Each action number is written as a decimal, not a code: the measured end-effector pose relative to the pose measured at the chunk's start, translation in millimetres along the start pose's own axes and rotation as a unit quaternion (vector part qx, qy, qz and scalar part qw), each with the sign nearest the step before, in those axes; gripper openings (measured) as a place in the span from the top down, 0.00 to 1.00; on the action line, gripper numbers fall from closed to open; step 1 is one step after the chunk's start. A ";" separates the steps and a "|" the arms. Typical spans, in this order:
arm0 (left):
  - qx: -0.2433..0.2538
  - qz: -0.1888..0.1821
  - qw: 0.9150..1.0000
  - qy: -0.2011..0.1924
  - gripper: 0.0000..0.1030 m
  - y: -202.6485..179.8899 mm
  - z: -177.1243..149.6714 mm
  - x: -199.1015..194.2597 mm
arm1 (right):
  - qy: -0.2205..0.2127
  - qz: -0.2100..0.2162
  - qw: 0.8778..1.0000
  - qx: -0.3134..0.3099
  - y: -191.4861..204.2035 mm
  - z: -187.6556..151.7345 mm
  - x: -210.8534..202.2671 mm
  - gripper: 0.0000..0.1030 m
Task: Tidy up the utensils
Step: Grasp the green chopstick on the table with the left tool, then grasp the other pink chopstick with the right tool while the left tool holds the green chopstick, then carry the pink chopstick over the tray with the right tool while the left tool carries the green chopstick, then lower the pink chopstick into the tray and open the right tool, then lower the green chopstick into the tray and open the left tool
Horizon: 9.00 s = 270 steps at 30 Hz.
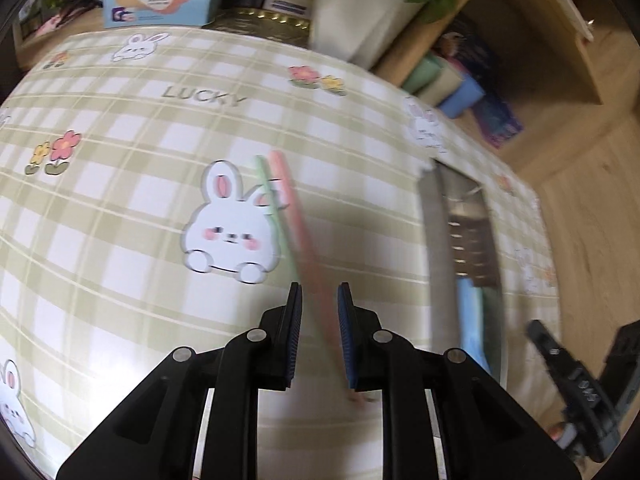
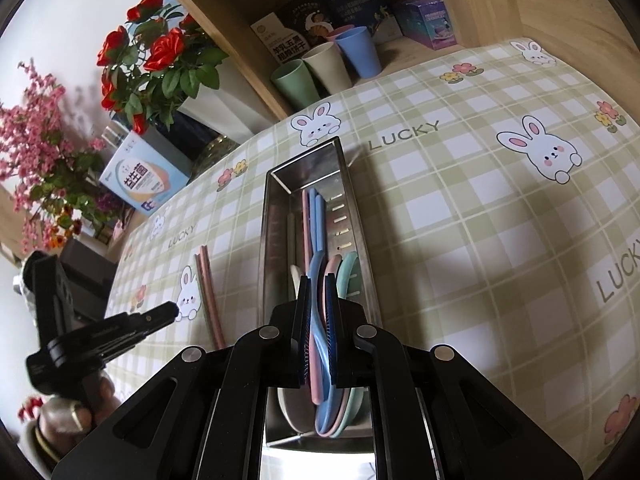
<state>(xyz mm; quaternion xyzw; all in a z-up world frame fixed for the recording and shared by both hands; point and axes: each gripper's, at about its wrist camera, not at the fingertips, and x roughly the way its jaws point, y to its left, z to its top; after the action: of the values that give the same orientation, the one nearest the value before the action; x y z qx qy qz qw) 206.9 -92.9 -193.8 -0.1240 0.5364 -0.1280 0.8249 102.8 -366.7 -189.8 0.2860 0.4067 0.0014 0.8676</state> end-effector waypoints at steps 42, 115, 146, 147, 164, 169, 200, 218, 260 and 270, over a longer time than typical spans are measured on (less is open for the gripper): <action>0.122 0.116 0.985 -0.037 0.94 -3.4 8.6 45.0 | 0.001 -0.002 1.000 0.029 -26.4 2.5 7.0 0.93; -0.029 0.016 0.995 -0.095 0.94 149.2 -27.7 -42.8 | 0.096 -0.069 0.970 -0.215 173.5 -44.1 155.5 0.94; 0.010 -0.032 0.996 -0.086 0.94 77.7 -30.4 -69.3 | 0.003 0.057 0.993 -0.103 121.0 -25.4 56.2 0.94; 0.013 -0.033 0.996 -0.087 0.94 74.0 -29.3 -69.8 | -0.001 0.058 0.993 -0.100 116.8 -21.1 52.5 0.94; 0.030 -0.073 0.995 -0.069 0.94 19.5 -10.2 -54.3 | -0.050 0.029 0.998 -0.015 20.5 22.1 26.4 0.94; 0.030 -0.072 0.995 -0.065 0.94 18.2 -9.9 -49.4 | -0.021 0.019 0.999 -0.035 23.9 21.6 44.4 0.94; 0.017 -0.083 0.995 -0.054 0.94 18.7 -12.5 -46.5 | 0.006 -0.039 0.997 -0.072 35.6 24.7 49.4 0.78; 0.044 -0.082 0.995 -0.041 0.94 -35.2 -14.3 -37.1 | -0.032 -0.069 0.990 -0.118 21.6 31.0 6.6 0.16; 0.038 -0.093 0.995 0.020 0.93 -127.7 8.9 63.6 | -0.029 -0.087 0.994 -0.061 -40.4 39.0 -4.0 0.15; 0.092 -0.056 0.994 -0.017 0.82 -124.5 7.8 28.4 | -0.035 -0.096 0.992 -0.077 -22.4 37.4 -17.0 0.15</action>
<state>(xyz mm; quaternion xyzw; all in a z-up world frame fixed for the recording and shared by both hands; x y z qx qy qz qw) 215.5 -218.8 -172.5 -0.0790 0.5003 -0.2206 0.8335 112.7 -408.0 -170.0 0.1784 0.4007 -0.0603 0.8966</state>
